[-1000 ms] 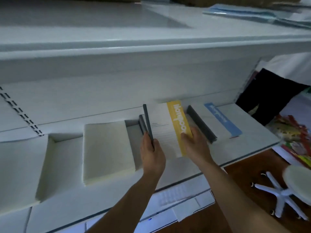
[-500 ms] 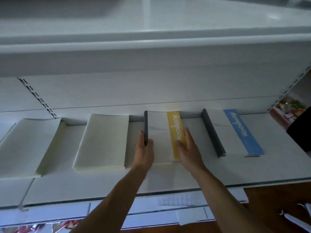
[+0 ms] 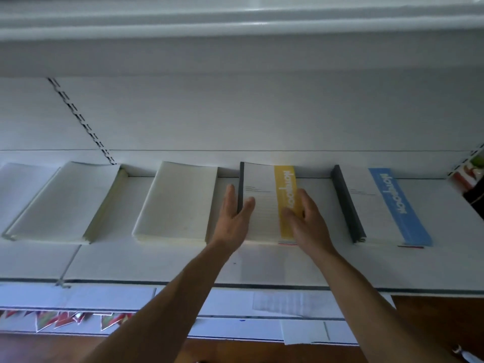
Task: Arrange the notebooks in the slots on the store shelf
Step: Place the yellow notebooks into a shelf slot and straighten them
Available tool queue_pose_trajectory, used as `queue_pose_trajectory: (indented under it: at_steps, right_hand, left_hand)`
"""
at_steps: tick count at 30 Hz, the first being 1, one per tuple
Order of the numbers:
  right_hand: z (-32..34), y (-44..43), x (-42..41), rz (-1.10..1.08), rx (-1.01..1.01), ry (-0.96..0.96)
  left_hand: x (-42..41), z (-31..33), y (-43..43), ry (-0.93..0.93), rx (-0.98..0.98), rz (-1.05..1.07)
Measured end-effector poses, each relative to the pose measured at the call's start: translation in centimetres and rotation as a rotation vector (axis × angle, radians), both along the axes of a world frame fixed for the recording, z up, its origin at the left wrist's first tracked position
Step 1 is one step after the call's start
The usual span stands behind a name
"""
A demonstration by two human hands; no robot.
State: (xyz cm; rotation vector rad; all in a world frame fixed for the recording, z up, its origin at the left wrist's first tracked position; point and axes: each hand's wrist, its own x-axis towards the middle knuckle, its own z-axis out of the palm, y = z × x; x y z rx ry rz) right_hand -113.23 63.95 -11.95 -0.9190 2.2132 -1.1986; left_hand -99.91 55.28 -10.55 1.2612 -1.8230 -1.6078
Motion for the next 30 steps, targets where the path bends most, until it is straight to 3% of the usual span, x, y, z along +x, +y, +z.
queue_pose_trajectory:
  at_steps: [4, 6, 10, 12, 20, 26, 30]
  right_hand:
    - [1.9, -1.0, 0.6, -0.057, 0.011, 0.351]
    - [2.6, -2.8, 2.6, 0.016, 0.055, 0.441]
    - [3.7, -8.0, 10.5, 0.204, 0.094, 0.598]
    - [4.3, -10.9, 15.9, 0.283, 0.108, 0.668]
    - [5.9, -21.1, 43.7, 0.671, 0.029, 0.607]
    - [5.9, -26.2, 58.4, 0.845, 0.026, 0.538]
    - [5.0, -30.5, 64.7, 0.912, 0.018, 0.487]
  left_hand:
    - [3.6, 1.7, -0.5, -0.068, -0.249, -0.032]
    - [6.9, 2.7, -1.2, -0.105, -0.368, -0.035]
    - [16.8, 4.6, -3.5, -0.408, -0.666, 0.008]
    - [23.3, 5.4, -4.5, -0.517, -0.726, 0.077]
    - [52.0, 6.4, -7.1, -0.886, -0.543, 0.322]
    - [64.5, 5.6, -8.2, -0.871, -0.455, 0.538]
    - [69.3, 4.8, -11.2, -0.854, -0.441, 0.560]
